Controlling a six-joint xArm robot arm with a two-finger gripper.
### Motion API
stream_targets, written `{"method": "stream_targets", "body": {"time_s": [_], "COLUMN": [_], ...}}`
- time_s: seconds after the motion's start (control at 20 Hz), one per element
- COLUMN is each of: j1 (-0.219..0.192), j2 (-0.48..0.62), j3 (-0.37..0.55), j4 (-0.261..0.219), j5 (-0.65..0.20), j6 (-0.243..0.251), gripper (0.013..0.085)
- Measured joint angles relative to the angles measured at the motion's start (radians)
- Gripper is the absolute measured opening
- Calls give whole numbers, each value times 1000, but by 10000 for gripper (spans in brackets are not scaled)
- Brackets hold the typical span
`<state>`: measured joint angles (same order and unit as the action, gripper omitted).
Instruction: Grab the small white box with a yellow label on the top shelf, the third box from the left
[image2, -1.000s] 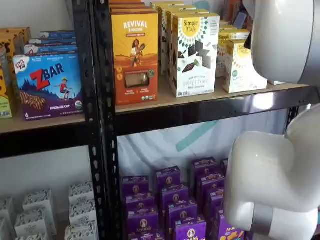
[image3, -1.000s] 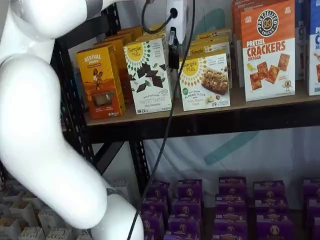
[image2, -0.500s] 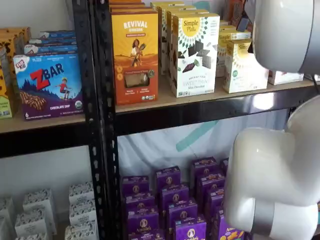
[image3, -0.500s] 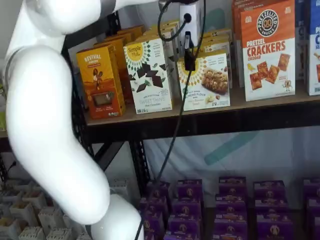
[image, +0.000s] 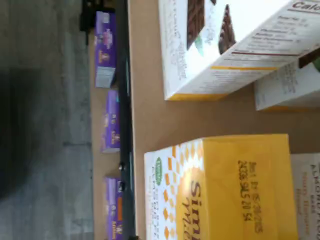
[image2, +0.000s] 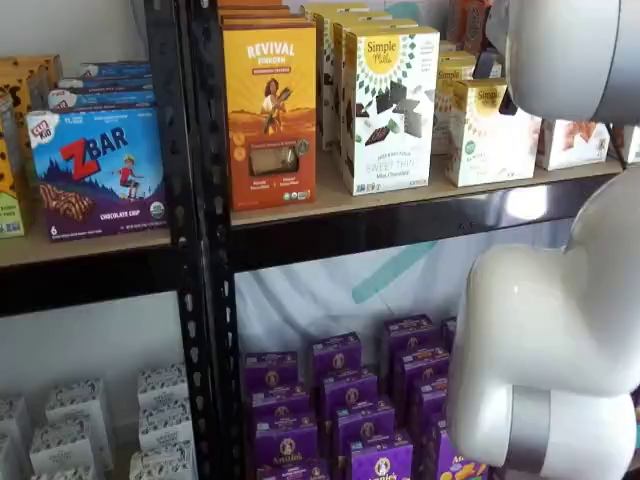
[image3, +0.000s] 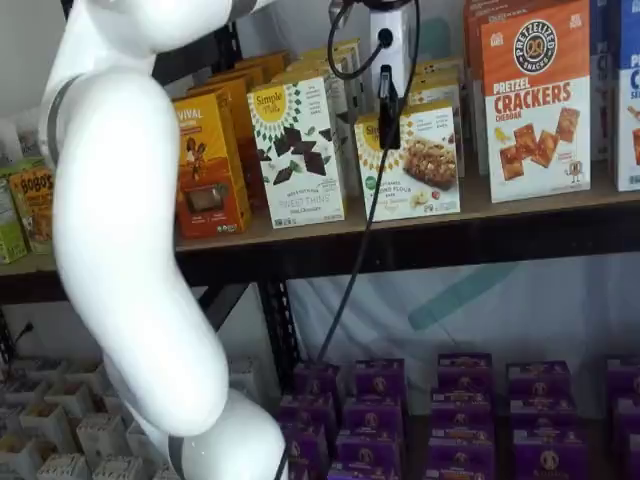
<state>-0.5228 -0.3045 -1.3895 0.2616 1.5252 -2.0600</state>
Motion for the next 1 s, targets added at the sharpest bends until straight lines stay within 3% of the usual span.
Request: {"method": "stream_targets", "body": {"time_s": [0.4, 1.0], "j1": [53, 86], "j2": [47, 77], "j3": [-44, -63], "j4": [-103, -159], "j5": [78, 92], "j6": [43, 70], "gripper": [850, 850]}}
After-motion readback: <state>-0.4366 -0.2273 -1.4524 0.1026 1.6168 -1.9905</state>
